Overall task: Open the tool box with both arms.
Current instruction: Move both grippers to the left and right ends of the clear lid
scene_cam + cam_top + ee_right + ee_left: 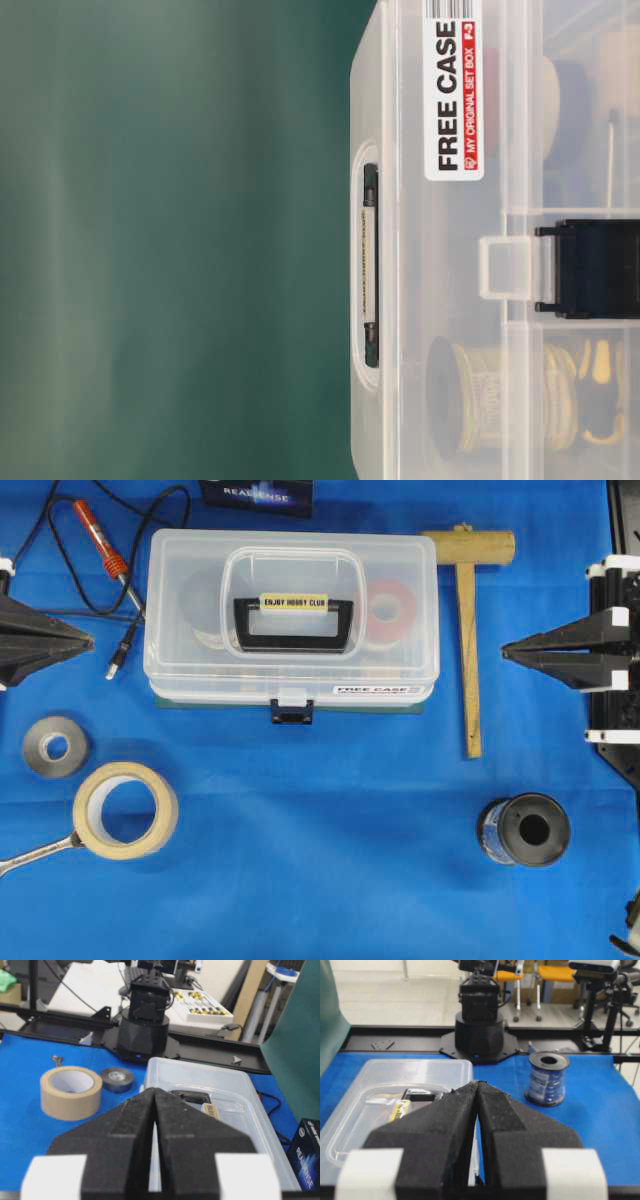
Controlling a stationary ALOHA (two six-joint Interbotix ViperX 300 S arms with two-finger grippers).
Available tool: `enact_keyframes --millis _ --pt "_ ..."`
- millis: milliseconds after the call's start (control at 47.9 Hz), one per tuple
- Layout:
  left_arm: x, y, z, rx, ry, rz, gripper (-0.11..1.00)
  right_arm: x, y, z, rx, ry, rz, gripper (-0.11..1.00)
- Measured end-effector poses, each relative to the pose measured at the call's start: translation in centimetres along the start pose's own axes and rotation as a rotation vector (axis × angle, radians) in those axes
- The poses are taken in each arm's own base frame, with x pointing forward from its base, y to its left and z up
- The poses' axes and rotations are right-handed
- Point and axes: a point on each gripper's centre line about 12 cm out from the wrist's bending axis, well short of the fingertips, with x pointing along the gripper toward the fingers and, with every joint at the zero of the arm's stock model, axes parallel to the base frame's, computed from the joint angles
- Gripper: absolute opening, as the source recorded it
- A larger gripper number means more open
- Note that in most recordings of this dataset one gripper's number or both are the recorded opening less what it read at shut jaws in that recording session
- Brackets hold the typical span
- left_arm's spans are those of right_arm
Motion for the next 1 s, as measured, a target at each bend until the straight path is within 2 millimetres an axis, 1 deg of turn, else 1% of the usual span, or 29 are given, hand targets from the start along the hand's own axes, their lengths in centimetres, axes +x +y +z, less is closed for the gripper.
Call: enact_keyframes --millis 104,230,396,522,563,584,626,668,730,751,793,855,897,918,960,1001 --pt "0.0 0.0 -0.5 -0.008 0.043 0.004 0.0 0.1 -0.2 -0.3 0.004 0.032 -0.008 0.0" --pt "0.0 0.4 -1.2 0.01 0.104 0.023 0.0 0.2 -1.3 -1.2 0.031 0.119 -0.067 0.0" --pt "-0.4 2.5 -2.6 0.007 0.217 0.127 0.0 -0.2 -2.9 -2.6 0.076 0.237 -0.156 0.0" --pt "-1.1 4.1 -4.2 0.0 0.295 0.209 0.01 -0.5 -3.9 -3.8 0.092 0.327 -0.208 0.01" --pt "-1.4 4.3 -4.8 -0.002 0.316 0.225 0.02 -0.6 -4.2 -4.2 0.099 0.358 -0.225 0.04" --pt "-1.5 4.5 -5.0 -0.004 0.327 0.232 0.03 -0.6 -4.4 -4.4 0.103 0.371 -0.235 0.08" --pt "-1.7 4.7 -5.5 -0.008 0.344 0.247 0.1 -0.6 -4.8 -4.9 0.109 0.399 -0.253 0.17" --pt "-2.0 5.0 -6.0 -0.012 0.36 0.264 0.2 -0.6 -5.1 -5.3 0.116 0.429 -0.269 0.29" --pt "-2.3 5.2 -6.8 -0.017 0.386 0.278 0.38 -0.5 -5.5 -6.1 0.126 0.468 -0.29 0.48" --pt "-2.4 5.2 -7.1 -0.02 0.395 0.282 0.46 -0.5 -5.7 -6.4 0.128 0.483 -0.298 0.55" --pt "-2.6 5.3 -7.6 -0.02 0.409 0.287 0.59 -0.5 -6.1 -6.9 0.136 0.508 -0.314 0.67" --pt "-2.7 5.4 -8.2 -0.022 0.429 0.294 0.76 -0.4 -6.6 -8.0 0.147 0.555 -0.339 0.8" --pt "-2.8 5.5 -8.4 -0.025 0.441 0.298 0.85 -0.4 -7.0 -8.8 0.156 0.589 -0.353 0.86" --pt "-2.8 5.6 -8.6 -0.025 0.447 0.301 0.88 -0.3 -7.1 -9.0 0.161 0.599 -0.359 0.86" --pt "-2.8 5.7 -8.9 -0.026 0.463 0.305 0.89 -0.3 -7.4 -9.7 0.165 0.628 -0.367 0.84" --pt "-2.8 5.8 -9.3 -0.031 0.477 0.309 0.87 -0.2 -7.6 -10.1 0.17 0.646 -0.375 0.83"
